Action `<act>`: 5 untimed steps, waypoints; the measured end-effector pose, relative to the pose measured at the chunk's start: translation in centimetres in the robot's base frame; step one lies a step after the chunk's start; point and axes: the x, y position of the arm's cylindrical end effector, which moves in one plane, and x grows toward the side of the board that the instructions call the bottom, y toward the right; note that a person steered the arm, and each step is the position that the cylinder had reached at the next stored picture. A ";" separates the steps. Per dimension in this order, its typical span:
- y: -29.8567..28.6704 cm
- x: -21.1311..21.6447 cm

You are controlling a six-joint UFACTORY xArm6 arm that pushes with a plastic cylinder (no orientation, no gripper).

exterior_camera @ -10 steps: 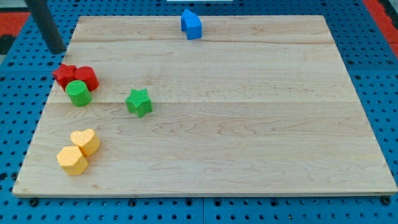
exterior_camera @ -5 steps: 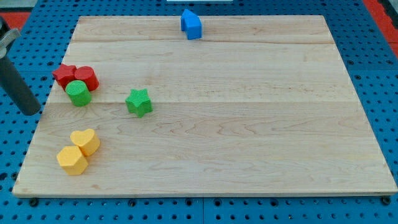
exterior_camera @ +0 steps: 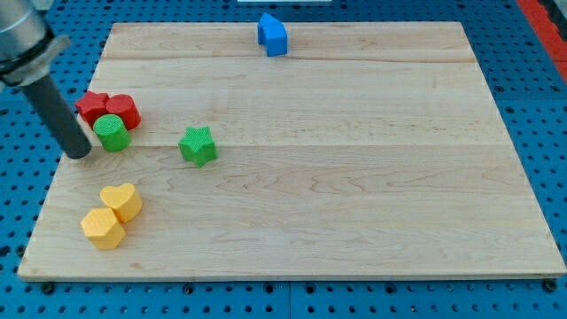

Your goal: Push the green circle to green star

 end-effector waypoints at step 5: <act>5.2 -1.1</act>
